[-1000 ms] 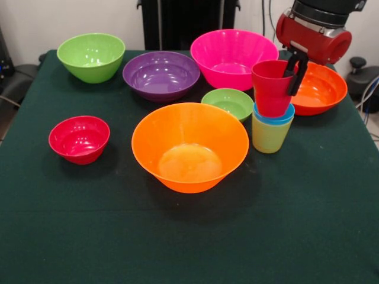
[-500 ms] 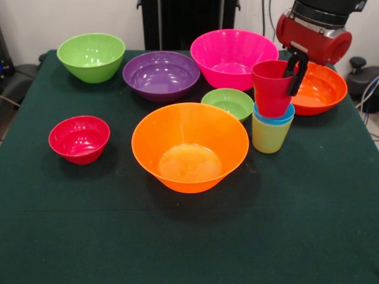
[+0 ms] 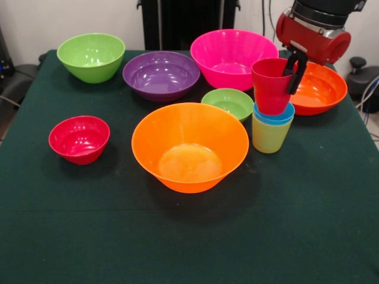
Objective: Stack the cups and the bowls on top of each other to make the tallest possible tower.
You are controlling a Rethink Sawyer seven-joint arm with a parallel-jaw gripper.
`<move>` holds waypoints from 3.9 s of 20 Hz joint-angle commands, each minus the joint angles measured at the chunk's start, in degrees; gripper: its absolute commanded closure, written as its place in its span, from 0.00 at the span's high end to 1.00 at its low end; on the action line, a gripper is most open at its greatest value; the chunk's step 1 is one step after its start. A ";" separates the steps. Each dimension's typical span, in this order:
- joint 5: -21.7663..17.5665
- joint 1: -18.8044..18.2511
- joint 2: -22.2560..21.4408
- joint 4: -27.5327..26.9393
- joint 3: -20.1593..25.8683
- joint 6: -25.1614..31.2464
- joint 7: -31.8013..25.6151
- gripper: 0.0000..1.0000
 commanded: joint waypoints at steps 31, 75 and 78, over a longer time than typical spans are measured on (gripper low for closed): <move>-2.44 -0.07 1.87 -2.44 5.26 7.07 -2.42 1.00; -4.85 -3.72 1.64 0.34 8.48 -5.67 -5.50 1.00; -4.87 -3.57 1.55 0.54 8.34 -5.28 -5.20 1.00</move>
